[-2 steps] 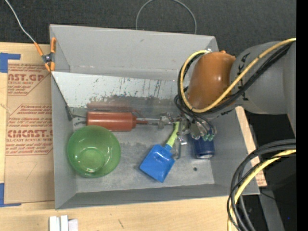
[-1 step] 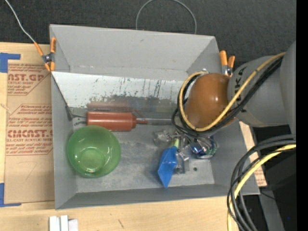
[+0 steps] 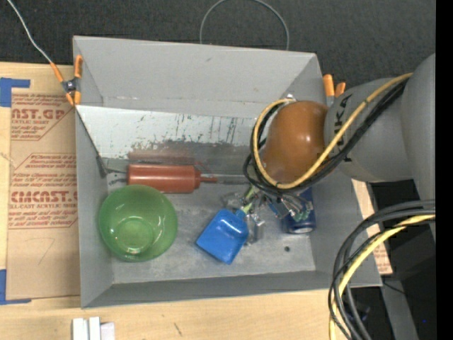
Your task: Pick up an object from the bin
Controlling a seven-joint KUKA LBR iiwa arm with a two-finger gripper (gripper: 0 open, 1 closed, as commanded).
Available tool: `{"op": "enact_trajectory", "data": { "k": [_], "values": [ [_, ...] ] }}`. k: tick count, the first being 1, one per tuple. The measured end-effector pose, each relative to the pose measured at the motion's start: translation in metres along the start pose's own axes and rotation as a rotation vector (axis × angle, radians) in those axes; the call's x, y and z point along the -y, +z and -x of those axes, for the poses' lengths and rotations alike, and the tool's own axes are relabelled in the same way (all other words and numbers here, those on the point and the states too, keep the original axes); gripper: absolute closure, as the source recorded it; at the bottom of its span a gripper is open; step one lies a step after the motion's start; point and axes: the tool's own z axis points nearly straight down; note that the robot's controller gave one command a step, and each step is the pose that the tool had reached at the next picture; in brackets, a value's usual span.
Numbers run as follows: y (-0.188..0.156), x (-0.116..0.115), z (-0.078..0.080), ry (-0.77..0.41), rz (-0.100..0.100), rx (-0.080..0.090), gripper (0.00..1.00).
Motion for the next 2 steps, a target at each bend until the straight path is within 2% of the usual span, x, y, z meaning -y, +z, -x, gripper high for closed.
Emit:
{"op": "enact_trajectory", "data": {
  "k": [1,2],
  "values": [
    [0.0,0.0,0.0,0.0,0.0,0.0,1.0],
    [-0.073,0.017,0.008,0.002,-0.004,0.009,1.0]
  ]
}}
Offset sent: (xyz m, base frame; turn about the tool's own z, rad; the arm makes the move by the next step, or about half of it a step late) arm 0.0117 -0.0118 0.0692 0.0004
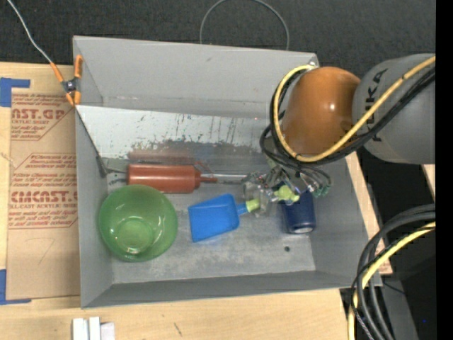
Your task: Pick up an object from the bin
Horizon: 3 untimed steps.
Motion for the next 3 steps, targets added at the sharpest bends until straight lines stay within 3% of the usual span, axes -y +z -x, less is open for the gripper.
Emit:
{"op": "enact_trajectory", "data": {
  "k": [1,2,3],
  "values": [
    [0.077,0.004,0.003,0.073,0.008,-0.011,1.0],
    [-0.022,0.003,-0.006,0.052,0.004,-0.005,1.0],
    [0.045,-0.006,0.009,0.039,0.005,-0.003,1.0]
  ]
}}
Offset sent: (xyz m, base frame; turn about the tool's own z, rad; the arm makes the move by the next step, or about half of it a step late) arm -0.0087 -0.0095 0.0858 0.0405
